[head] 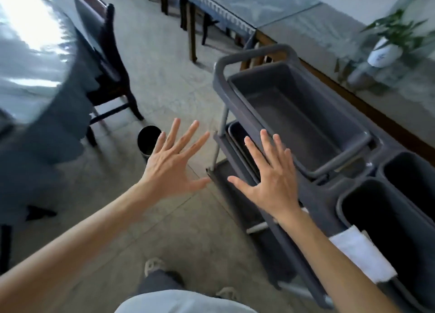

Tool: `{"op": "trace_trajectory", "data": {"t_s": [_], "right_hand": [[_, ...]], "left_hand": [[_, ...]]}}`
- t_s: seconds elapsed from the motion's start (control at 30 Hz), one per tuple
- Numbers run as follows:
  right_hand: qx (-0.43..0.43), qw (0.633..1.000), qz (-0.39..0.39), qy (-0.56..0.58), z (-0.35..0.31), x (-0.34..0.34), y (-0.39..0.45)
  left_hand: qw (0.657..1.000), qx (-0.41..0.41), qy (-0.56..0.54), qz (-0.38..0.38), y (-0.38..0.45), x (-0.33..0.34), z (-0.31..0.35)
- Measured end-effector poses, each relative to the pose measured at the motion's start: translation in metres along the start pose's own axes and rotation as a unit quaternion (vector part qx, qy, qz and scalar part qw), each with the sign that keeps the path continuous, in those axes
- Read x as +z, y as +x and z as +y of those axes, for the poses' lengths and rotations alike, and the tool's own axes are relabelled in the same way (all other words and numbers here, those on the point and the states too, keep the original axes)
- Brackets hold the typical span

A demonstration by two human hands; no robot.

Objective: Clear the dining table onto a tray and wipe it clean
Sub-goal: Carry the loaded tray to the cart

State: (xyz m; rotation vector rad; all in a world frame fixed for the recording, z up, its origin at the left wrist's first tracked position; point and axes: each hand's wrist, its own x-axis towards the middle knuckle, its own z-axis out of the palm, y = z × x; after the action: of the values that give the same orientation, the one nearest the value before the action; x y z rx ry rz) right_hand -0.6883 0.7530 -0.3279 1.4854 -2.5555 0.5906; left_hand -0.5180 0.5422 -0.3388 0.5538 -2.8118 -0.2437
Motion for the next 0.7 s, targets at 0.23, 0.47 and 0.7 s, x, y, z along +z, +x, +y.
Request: {"op": "trace_trajectory", "data": {"t_s": [0.23, 0.47, 0.7], "right_hand": [[-0.081, 0.994, -0.045, 0.051, -0.139, 0.07, 0.108], [-0.15, 0.976, -0.101, 0.12, -0.268, 0.137, 0.183], [-0.211, 0.943, -0.186, 0.179, -0.362, 0.21, 0.266]], "left_hand": [[0.991, -0.123, 0.039, 0.031, -0.059, -0.048, -0.157], [0.962, -0.263, 0.021, 0.069, -0.125, -0.086, -0.275], [0.904, -0.417, -0.035, 0.093, -0.166, -0.103, -0.377]]}}
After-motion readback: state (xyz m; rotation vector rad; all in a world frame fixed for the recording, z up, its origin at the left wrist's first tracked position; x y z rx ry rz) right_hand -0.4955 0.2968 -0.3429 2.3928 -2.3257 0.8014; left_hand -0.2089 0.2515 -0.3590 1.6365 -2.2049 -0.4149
